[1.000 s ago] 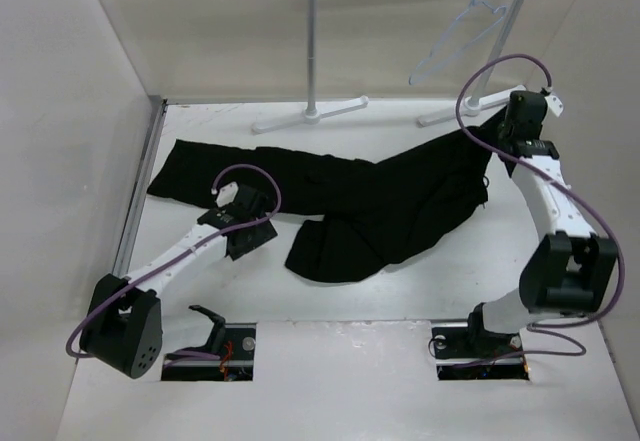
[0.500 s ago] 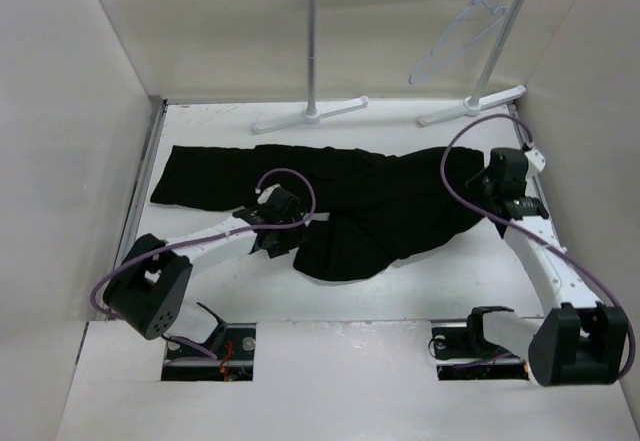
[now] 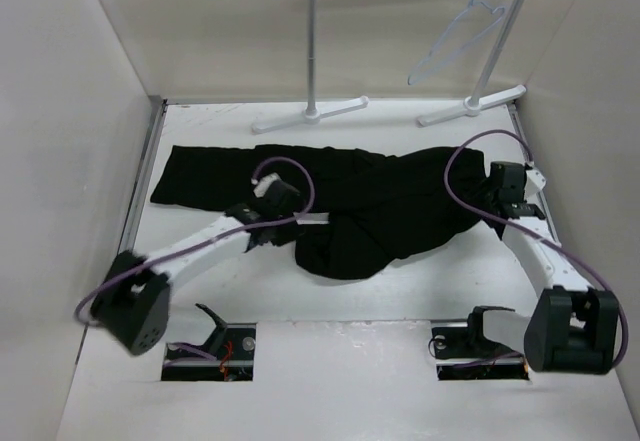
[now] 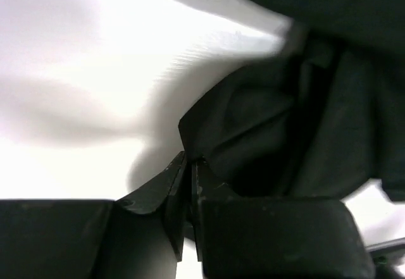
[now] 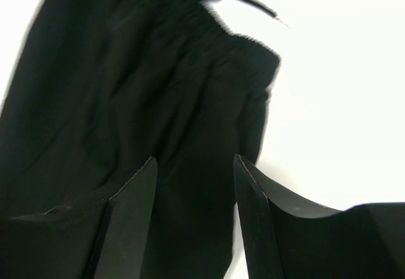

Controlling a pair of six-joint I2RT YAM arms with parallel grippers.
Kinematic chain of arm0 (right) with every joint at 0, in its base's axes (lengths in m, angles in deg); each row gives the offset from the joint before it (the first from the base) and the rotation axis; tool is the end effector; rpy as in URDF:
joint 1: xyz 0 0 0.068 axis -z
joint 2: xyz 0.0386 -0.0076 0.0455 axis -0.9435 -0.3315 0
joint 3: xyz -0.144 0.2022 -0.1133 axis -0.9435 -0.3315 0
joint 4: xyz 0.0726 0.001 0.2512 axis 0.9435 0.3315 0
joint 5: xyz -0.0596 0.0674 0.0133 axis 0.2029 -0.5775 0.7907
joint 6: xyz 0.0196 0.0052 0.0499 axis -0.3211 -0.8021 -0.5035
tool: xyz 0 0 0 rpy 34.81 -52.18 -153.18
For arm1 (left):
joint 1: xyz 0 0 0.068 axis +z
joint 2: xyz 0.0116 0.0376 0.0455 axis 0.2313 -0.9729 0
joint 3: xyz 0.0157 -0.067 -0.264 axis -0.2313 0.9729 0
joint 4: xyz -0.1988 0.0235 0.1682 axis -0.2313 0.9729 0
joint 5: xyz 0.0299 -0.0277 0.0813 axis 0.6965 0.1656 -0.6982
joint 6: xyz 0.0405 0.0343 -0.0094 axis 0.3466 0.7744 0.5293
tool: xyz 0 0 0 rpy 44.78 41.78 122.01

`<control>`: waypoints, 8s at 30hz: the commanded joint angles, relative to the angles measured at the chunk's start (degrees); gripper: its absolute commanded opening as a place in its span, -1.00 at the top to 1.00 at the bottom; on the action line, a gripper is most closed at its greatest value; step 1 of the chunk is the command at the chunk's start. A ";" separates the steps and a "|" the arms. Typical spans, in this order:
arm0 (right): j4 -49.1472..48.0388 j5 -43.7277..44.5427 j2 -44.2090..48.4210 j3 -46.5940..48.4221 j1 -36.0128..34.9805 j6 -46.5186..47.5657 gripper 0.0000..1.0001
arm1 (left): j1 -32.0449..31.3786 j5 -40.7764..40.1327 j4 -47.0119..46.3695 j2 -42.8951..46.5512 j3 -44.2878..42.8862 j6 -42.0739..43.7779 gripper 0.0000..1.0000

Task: Place the trousers on the hanger
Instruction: Flatten out the trousers at the center of the board.

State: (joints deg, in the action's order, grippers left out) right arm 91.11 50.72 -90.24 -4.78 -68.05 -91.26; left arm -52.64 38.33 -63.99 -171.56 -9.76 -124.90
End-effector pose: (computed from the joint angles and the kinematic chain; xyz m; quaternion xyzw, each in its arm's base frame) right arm 0.2333 -0.0204 0.2325 0.4076 0.8166 0.0155 0.4084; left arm 0.2184 -0.1752 0.1872 -0.1163 0.9381 -0.2091 0.2504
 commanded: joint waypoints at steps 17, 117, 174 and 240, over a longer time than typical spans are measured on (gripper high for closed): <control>-2.26 -4.19 -12.88 3.08 4.14 -2.81 -0.02 | 37.28 -13.76 34.34 37.13 -13.45 2.28 0.92; 3.45 -11.57 -38.42 33.82 13.80 11.07 -0.10 | 44.23 -12.71 18.35 -47.59 -71.46 21.01 -0.26; 5.57 -11.04 -55.93 63.98 10.73 -0.87 0.86 | 48.36 -10.51 10.17 -55.25 -84.38 11.16 0.81; 2.22 -8.13 -26.29 15.27 20.92 -5.45 0.11 | 50.03 -7.26 41.72 30.71 2.11 -2.37 -0.08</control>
State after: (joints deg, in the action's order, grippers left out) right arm 92.66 42.35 -114.04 9.18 -47.09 -95.37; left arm -3.74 33.67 -31.40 -141.68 -9.01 -123.52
